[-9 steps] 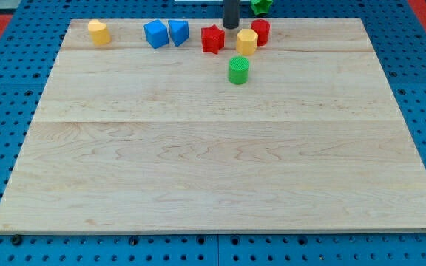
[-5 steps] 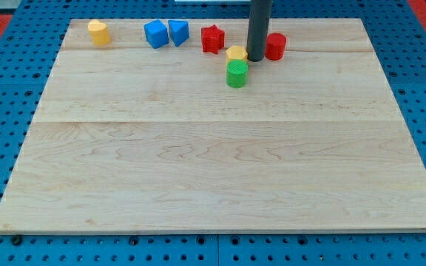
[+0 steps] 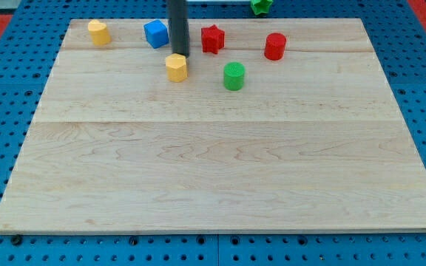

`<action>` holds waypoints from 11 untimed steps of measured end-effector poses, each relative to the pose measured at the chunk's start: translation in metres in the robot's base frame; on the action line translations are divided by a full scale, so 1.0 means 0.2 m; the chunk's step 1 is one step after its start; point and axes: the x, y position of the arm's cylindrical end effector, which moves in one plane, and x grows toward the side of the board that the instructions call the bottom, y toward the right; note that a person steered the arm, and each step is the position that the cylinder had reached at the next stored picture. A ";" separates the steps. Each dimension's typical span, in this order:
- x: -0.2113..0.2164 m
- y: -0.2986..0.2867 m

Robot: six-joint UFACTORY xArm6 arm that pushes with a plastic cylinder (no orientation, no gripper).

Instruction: Place the yellow blocks horizontally to the left side of the green circle

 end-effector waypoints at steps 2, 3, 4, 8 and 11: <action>0.12 0.05; 0.07 -0.21; 0.05 -0.73; -0.12 -0.54; 0.10 -0.41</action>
